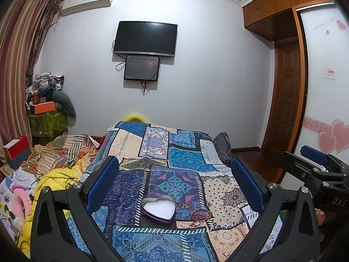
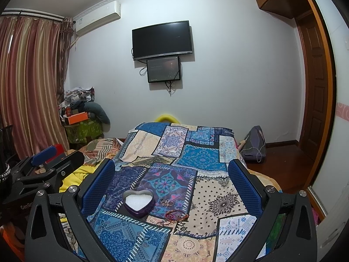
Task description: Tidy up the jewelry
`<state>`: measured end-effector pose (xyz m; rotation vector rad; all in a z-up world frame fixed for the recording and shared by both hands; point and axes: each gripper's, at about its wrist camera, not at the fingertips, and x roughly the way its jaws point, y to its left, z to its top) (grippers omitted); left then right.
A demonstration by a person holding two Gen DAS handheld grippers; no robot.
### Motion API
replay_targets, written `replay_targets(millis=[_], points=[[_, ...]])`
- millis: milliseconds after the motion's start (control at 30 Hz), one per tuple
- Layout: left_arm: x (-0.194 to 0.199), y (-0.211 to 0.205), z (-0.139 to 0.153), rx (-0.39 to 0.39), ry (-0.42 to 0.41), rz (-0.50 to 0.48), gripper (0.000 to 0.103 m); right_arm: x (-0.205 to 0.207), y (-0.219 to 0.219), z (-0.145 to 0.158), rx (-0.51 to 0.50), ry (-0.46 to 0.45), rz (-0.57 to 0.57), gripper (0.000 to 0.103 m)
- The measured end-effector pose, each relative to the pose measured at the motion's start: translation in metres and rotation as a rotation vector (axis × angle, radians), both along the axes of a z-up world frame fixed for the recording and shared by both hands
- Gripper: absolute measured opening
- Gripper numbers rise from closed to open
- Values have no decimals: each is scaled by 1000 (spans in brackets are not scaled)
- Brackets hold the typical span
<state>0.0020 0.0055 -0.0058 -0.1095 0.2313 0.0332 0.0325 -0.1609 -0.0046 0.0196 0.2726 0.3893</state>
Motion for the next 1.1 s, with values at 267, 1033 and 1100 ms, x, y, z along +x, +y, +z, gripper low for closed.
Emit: replay_targets(millis=[267,1033,1100], points=[[4,2,-1,0,9,8,103,5,-2,-5,1,15,6,103],[89,21,-84,-37,327,36,103,93,-19,-89,-111,282,-85,103],[100,21,-100,-36,387,26,103,100,-22,-101,-131,324,-86,103]])
